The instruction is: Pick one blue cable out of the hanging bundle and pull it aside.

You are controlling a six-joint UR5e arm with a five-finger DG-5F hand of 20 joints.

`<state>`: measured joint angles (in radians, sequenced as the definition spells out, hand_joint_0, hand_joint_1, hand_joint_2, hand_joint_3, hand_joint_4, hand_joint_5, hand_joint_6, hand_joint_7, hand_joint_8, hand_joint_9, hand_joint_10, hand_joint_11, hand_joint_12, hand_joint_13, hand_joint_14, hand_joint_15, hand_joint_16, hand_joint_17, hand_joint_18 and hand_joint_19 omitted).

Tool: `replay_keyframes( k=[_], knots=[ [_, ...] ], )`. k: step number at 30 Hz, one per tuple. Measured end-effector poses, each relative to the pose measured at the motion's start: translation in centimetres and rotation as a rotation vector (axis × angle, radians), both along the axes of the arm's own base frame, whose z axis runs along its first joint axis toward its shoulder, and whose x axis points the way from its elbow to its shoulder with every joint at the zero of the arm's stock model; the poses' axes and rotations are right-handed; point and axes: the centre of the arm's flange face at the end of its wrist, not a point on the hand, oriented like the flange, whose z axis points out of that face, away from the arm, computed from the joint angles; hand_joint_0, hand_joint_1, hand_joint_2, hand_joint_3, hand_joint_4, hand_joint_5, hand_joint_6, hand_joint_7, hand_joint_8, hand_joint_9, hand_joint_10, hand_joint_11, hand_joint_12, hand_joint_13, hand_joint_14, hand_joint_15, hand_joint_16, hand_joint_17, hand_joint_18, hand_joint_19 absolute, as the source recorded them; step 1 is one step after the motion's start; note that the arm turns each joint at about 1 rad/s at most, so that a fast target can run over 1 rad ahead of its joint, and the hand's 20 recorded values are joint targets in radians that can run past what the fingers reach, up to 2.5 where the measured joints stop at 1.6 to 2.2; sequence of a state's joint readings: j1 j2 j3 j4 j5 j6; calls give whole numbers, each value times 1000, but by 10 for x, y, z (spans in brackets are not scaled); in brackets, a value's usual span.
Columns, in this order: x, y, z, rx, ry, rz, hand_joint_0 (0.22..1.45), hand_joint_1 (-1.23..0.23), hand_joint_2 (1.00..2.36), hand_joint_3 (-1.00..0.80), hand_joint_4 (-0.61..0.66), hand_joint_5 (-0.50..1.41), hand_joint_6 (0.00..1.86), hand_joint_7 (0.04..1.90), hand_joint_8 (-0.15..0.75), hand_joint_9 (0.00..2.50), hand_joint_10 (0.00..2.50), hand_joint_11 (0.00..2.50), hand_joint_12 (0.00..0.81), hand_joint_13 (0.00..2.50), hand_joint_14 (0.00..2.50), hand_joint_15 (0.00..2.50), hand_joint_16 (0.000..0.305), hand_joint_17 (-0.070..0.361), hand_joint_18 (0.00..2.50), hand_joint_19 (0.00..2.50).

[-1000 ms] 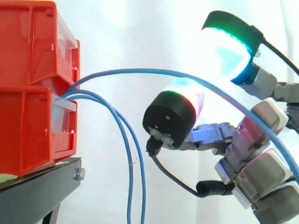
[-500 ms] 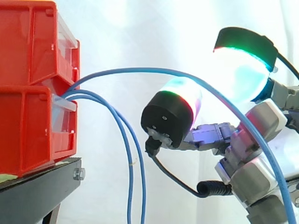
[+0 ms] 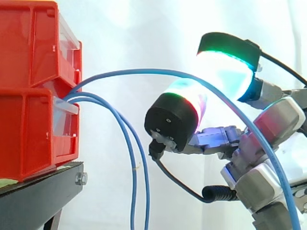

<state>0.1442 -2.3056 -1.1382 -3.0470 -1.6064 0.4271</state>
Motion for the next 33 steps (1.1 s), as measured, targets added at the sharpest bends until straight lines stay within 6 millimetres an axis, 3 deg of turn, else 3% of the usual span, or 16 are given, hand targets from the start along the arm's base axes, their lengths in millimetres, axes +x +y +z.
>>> replay_keyframes(
  k=[8,15,21,33],
  knots=[
    [0,0,0,3,3,-1,416,-563,1000,-500,-140,30,748,927,213,1371,20,477,390,1191,20,551,59,132,967,648],
    [0,0,0,35,7,-9,413,-567,1000,-500,-150,14,776,893,226,1240,26,684,415,1201,23,593,60,136,966,651],
    [0,0,0,42,7,-8,381,-582,1000,-500,-105,7,791,856,264,1322,30,916,436,1234,22,651,64,143,987,651],
    [0,0,0,42,7,-8,273,-543,1000,-500,-82,18,790,828,285,1422,28,868,473,1322,23,648,73,165,1101,611]
  ],
)
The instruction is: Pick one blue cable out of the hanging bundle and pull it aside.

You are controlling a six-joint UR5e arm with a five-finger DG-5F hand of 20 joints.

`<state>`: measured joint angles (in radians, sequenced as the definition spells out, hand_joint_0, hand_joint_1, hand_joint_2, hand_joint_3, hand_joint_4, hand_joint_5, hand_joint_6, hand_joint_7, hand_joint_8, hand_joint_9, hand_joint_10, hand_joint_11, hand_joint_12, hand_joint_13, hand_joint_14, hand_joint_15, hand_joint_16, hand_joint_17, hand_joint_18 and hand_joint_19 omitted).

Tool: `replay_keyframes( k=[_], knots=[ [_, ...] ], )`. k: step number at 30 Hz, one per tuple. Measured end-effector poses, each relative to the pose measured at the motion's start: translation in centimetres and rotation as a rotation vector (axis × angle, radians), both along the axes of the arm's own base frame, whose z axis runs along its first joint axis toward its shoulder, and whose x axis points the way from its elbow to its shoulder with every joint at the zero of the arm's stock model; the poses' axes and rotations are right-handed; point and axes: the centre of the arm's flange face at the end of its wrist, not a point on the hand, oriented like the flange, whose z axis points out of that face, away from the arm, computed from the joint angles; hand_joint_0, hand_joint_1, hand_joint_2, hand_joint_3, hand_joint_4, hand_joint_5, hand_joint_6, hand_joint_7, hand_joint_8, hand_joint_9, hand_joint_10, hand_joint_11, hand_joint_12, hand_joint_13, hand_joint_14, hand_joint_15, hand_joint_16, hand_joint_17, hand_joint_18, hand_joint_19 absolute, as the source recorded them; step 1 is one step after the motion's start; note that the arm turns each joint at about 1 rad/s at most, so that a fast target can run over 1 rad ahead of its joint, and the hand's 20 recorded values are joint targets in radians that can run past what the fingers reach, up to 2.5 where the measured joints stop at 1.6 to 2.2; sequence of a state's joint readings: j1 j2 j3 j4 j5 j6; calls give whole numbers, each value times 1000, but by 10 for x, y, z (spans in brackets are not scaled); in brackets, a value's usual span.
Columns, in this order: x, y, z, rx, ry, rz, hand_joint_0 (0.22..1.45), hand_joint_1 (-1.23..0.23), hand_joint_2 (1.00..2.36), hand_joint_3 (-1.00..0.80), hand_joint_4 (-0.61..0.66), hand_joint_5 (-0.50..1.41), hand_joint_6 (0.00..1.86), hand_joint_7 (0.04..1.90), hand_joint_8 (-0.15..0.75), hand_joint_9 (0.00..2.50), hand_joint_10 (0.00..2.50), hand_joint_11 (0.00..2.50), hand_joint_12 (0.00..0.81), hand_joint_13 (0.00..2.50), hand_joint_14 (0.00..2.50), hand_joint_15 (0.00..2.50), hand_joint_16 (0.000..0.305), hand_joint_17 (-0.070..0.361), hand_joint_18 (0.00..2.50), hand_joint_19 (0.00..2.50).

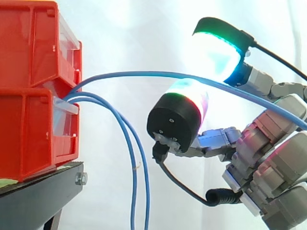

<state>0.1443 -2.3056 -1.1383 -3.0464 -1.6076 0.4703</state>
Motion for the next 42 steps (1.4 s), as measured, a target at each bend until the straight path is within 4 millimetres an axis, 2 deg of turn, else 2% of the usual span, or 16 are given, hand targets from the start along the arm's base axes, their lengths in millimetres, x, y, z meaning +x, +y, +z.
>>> replay_keyframes(
  k=[3,10,11,12,15,21,23,29,34,37,40,42],
  knots=[
    [0,0,0,-1,0,0,262,-582,1000,-500,-137,35,769,856,260,1474,29,851,460,1335,21,650,72,163,1117,608],
    [0,0,0,0,0,0,256,-573,1000,-500,-166,49,743,905,250,1502,28,781,452,1362,22,614,71,161,1127,585],
    [0,0,0,0,0,0,257,-564,1000,-500,-167,49,742,902,254,1492,26,721,449,1365,22,601,71,161,1127,575],
    [0,0,0,0,0,0,261,-508,1000,-500,-177,54,731,923,262,1419,21,487,452,1385,21,544,71,160,1131,550],
    [0,0,0,0,-1,0,267,-481,1000,-500,-189,61,718,965,271,1417,19,422,462,1468,20,540,71,161,1157,545],
    [0,0,0,0,-1,1,272,-454,1000,-500,-165,50,749,952,288,1571,32,969,470,1624,24,726,73,164,1178,563],
    [0,0,0,0,-2,1,273,-453,1000,-500,-154,45,757,935,301,1616,32,1074,481,1652,26,786,74,166,1175,567],
    [0,0,0,0,-3,0,274,-452,1000,-500,-122,33,771,904,321,1595,32,1172,486,1715,25,918,74,167,1164,602],
    [0,0,0,0,-3,0,275,-454,1000,-500,-76,19,788,853,342,1557,30,1240,487,1896,16,1180,76,170,1191,679],
    [0,0,0,1,-3,0,275,-460,1000,-500,-69,16,792,842,335,1549,30,1257,479,1948,10,1233,76,171,1205,690],
    [0,0,0,1,-3,0,307,-533,1000,-500,-73,12,797,828,336,1542,29,1256,466,1946,8,1258,74,167,1186,699],
    [0,0,0,1,-3,0,367,-586,1000,-500,-86,5,810,810,300,1519,29,1277,424,1910,8,1283,68,153,1124,733]
  ],
)
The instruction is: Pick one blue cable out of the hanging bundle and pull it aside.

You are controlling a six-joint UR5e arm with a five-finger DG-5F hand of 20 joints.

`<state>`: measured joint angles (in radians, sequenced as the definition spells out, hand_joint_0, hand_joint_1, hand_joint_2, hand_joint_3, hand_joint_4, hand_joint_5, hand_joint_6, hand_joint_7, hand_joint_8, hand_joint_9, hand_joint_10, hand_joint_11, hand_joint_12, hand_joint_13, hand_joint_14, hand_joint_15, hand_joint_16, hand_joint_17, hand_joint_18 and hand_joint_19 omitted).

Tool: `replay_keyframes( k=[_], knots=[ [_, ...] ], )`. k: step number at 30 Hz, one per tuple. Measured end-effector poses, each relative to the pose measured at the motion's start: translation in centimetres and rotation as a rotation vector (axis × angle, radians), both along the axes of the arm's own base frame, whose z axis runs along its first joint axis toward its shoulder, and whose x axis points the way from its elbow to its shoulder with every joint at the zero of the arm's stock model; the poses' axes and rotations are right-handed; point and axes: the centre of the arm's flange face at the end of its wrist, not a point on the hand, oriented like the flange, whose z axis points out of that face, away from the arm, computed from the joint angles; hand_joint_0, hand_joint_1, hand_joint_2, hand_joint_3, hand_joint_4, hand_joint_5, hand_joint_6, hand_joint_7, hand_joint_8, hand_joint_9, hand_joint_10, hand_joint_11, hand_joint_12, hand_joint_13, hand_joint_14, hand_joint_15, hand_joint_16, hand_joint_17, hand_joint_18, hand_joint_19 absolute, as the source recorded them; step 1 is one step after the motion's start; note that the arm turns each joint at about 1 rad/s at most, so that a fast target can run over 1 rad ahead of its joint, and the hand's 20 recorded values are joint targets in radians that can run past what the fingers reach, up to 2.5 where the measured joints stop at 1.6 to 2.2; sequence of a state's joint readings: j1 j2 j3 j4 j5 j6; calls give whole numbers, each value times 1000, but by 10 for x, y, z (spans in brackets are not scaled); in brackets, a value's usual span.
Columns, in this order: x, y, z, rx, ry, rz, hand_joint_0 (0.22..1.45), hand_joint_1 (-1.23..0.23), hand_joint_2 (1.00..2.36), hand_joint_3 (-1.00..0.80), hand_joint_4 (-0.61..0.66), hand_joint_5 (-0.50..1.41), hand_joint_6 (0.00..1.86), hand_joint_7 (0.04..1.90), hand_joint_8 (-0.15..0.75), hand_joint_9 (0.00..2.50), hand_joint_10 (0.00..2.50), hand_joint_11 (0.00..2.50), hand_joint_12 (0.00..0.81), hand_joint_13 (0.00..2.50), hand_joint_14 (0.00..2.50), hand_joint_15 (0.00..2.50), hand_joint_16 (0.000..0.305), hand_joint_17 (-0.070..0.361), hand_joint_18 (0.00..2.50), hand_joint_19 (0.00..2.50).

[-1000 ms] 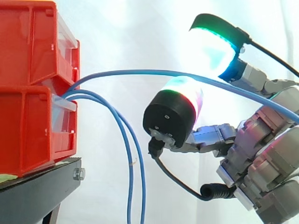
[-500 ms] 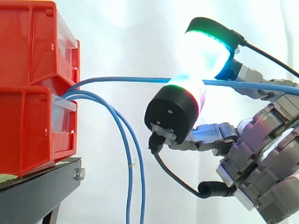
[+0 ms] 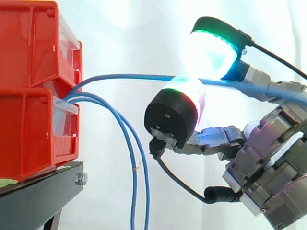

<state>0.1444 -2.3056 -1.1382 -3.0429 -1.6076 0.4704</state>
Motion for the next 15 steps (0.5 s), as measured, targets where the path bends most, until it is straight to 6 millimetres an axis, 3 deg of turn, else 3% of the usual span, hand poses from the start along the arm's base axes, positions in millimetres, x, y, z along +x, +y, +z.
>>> replay_keyframes(
  k=[7,15],
  knots=[
    [0,0,0,0,0,0,491,-703,1000,-500,-109,-8,832,812,242,1482,31,1330,333,1822,7,1327,54,122,988,811],
    [0,-6,0,-17,-3,-4,458,-664,1000,-500,-81,-6,830,808,268,1513,31,1334,362,1832,7,1304,57,128,1016,784]
  ],
)
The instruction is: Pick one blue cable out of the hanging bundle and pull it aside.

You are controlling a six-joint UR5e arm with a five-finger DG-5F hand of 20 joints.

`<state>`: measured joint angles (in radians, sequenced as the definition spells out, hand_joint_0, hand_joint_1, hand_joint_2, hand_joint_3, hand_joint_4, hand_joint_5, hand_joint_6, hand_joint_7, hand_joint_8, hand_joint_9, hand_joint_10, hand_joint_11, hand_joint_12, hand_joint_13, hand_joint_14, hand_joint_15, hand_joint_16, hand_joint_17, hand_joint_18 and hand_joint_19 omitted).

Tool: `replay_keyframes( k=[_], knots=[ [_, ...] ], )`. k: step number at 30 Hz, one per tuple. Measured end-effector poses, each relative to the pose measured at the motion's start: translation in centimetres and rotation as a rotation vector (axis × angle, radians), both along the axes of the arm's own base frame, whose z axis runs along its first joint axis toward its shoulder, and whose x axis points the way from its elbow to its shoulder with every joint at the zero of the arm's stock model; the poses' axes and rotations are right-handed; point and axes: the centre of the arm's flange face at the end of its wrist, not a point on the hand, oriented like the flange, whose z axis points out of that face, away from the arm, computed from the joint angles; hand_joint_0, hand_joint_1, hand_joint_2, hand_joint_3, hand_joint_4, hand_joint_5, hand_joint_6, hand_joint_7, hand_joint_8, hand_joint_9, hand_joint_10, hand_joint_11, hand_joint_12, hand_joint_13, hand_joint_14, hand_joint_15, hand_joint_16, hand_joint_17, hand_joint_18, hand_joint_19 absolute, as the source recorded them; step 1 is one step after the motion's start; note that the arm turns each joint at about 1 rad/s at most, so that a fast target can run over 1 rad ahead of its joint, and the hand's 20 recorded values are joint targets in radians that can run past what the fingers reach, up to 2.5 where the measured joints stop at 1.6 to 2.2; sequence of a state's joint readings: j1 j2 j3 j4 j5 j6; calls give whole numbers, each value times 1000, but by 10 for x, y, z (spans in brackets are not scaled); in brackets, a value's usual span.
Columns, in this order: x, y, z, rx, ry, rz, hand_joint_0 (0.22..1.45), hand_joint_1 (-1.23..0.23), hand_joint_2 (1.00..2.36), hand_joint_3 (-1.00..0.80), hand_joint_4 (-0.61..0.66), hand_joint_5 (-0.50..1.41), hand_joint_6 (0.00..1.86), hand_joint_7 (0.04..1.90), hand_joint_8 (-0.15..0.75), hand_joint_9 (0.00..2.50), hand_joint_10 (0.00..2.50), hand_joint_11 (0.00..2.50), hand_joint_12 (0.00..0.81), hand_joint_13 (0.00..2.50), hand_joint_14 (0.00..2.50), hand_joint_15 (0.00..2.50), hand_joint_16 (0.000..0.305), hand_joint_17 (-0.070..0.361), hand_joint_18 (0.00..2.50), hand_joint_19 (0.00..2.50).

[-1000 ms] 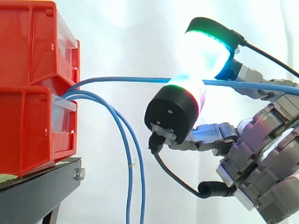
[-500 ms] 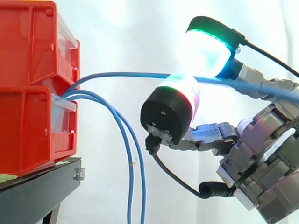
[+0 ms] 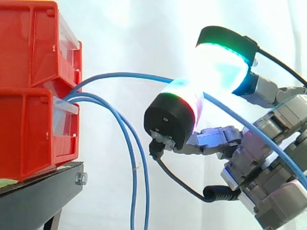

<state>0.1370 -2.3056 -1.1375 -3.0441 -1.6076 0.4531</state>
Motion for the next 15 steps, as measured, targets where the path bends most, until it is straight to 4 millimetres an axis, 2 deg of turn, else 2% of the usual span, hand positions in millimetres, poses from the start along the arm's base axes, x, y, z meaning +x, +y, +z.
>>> replay_keyframes(
  k=[5,10,15],
  knots=[
    [1,-6,2,-50,-10,-6,409,-592,1000,-500,-67,-2,825,802,284,1539,29,1300,397,1855,8,1266,62,140,1062,758],
    [4,-14,13,-132,-12,-47,375,-543,1000,-500,-58,4,814,813,306,1562,27,1262,432,1880,8,1234,68,153,1103,720],
    [5,-18,28,-195,5,-67,408,-559,1000,-500,-65,-1,822,800,293,1551,29,1270,405,1855,8,1236,64,145,1060,744]
  ],
)
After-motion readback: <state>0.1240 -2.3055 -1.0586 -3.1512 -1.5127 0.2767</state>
